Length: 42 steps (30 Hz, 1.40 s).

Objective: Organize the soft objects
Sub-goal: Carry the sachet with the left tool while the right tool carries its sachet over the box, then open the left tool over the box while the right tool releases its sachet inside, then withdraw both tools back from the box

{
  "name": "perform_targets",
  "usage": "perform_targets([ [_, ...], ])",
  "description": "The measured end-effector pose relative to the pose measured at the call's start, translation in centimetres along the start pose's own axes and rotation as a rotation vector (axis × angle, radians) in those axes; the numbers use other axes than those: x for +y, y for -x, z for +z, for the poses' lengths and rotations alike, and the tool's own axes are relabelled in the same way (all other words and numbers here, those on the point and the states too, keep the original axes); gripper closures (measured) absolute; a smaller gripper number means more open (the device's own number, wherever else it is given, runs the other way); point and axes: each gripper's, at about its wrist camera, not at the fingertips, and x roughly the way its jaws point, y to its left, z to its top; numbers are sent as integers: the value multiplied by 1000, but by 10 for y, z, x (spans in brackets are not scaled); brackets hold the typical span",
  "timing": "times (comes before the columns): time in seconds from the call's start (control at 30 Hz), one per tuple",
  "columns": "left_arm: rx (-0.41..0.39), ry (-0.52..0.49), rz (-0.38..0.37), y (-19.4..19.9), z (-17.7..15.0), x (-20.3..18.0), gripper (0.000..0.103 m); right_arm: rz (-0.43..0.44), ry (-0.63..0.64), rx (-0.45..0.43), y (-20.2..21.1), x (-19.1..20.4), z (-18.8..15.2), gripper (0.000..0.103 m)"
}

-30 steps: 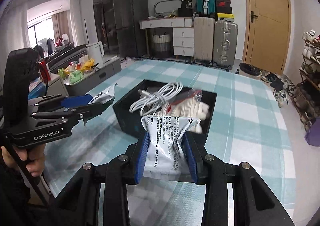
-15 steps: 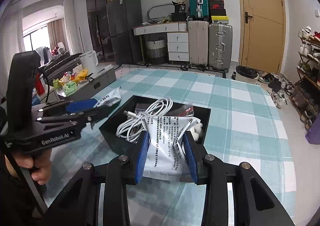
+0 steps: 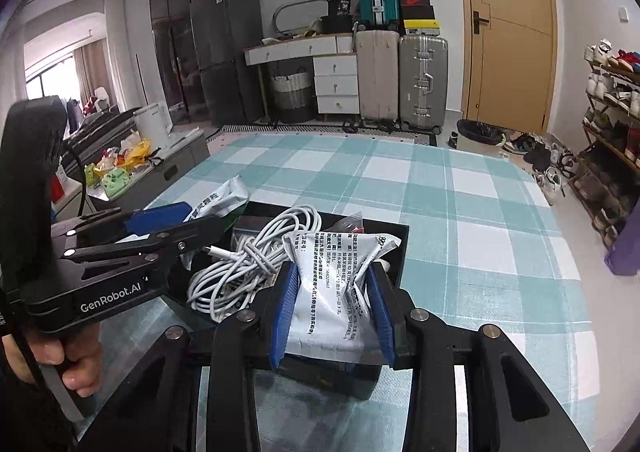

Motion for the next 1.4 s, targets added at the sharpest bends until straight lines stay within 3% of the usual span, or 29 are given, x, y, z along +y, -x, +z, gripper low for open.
perform_targets([
  [0.6, 5, -104, 30, -8, -6, -20, 56, 6, 50, 29, -30, 1, 1, 65],
  [0.67, 1, -97, 27, -6, -6, -18, 53, 13, 59, 16, -27, 1, 0, 61],
  [0.83, -19, -71, 17, 7, -10, -9, 30, 7, 72, -47, -5, -1, -4, 28],
  [0.9, -38, -62, 9, 16, -13, -6, 10, 3, 69, -85, 7, -4, -8, 19],
  [1.03, -85, -73, -14, 38, -20, -5, 1, 5, 67, -130, 27, -4, -15, 3],
  [1.4, -145, -75, 11, 68, -41, -2, 0, 8, 99, -191, 48, 13, -38, 1],
])
